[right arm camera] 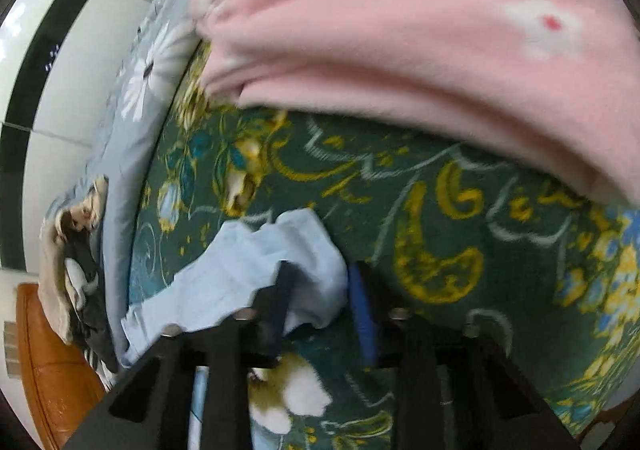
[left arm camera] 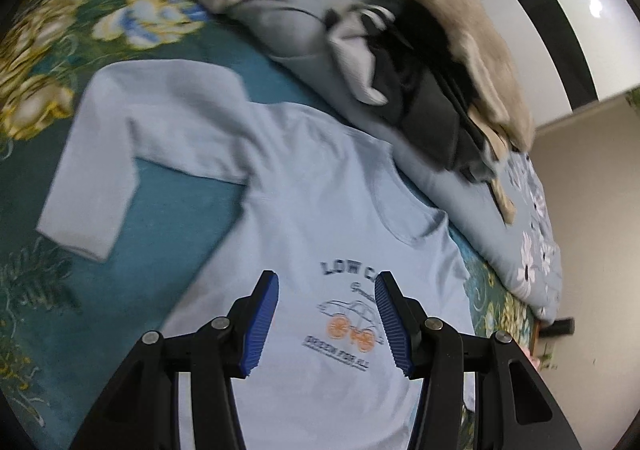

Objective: Fold clothes

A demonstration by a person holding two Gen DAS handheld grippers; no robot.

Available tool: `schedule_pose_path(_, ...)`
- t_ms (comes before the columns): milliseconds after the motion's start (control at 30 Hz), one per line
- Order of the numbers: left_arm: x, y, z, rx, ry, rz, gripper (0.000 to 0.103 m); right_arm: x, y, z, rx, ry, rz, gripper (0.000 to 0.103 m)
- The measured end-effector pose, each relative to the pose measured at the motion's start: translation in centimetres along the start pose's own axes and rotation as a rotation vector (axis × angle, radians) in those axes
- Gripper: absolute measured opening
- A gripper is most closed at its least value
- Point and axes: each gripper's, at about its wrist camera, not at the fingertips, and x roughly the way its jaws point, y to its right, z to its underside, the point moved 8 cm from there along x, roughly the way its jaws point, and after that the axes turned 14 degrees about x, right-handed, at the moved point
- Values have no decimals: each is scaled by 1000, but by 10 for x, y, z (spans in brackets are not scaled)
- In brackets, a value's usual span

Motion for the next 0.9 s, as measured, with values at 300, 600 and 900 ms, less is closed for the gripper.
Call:
schedule_pose_path(300,-37,-78,4,-82,40,-84,54,-41,-46,-25,-306,251,211,2)
schedule_pose_path(600,-54,-185,28,-274,75,-153,54,-47,-46,-28,-226,296,251,17)
schedule_pose_path(900,-6,-210,25,-379,87,-84,52,-72,-117,47,-422,285,185,19)
